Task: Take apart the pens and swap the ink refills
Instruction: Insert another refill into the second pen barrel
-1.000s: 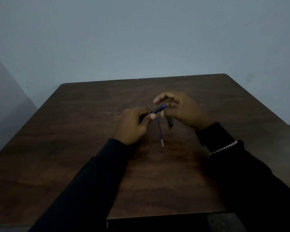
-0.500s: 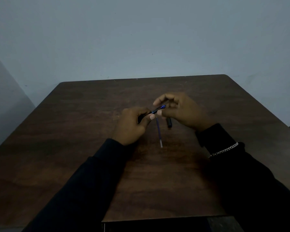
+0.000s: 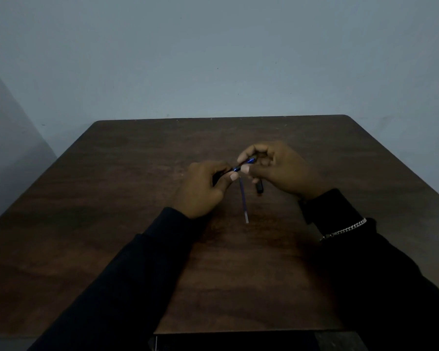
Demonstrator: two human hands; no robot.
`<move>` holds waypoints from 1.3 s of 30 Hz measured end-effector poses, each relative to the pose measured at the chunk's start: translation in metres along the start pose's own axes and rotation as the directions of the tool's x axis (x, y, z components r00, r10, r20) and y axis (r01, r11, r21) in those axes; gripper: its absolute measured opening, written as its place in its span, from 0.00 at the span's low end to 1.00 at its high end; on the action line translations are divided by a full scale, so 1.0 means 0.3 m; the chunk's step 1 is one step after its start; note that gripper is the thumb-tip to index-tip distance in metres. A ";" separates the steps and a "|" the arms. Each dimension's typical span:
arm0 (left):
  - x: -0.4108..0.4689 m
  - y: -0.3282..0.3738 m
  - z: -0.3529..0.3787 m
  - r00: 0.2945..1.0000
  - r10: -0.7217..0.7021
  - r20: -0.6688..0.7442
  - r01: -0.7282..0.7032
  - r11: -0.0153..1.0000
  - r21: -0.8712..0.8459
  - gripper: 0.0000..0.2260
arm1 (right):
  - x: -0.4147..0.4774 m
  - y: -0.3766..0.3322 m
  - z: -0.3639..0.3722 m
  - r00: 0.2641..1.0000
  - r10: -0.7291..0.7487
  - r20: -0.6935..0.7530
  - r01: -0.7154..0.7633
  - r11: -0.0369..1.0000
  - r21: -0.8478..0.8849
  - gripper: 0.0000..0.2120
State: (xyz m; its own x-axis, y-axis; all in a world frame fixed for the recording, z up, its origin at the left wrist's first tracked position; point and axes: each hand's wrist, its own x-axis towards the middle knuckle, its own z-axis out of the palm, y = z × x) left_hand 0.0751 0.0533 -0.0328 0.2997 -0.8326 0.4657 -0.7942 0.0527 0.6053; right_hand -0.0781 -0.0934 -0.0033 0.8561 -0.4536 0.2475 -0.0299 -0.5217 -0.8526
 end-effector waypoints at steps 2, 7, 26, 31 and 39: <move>0.002 -0.002 0.000 1.000 -0.001 -0.004 0.001 1.000 -0.010 0.13 | 0.001 0.000 0.002 1.000 0.015 -0.007 -0.014 0.999 0.032 0.08; 0.004 0.000 0.000 0.999 0.028 -0.035 -0.027 1.000 0.005 0.14 | 0.002 0.006 0.012 0.995 0.030 -0.096 -0.034 0.999 -0.037 0.15; -0.002 0.002 -0.003 0.999 0.027 -0.032 -0.026 0.999 0.028 0.06 | 0.007 0.011 0.006 0.999 0.033 -0.035 -0.030 0.998 0.061 0.03; -0.004 0.012 -0.007 0.998 0.040 -0.045 -0.039 0.999 0.028 0.04 | 0.001 -0.003 0.011 0.993 0.101 -0.067 -0.091 0.985 0.145 0.09; 0.000 -0.003 0.005 1.000 -0.023 -0.004 0.023 1.000 -0.021 0.07 | 0.001 -0.005 0.000 0.983 0.117 -0.140 -0.083 0.970 0.229 0.03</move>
State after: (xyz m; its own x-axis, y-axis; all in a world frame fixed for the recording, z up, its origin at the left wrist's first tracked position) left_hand 0.0750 0.0524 -0.0344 0.3197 -0.8314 0.4545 -0.7761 0.0455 0.6290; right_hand -0.0778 -0.0928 -0.0018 0.7661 -0.6082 0.2078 0.0181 -0.3028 -0.9529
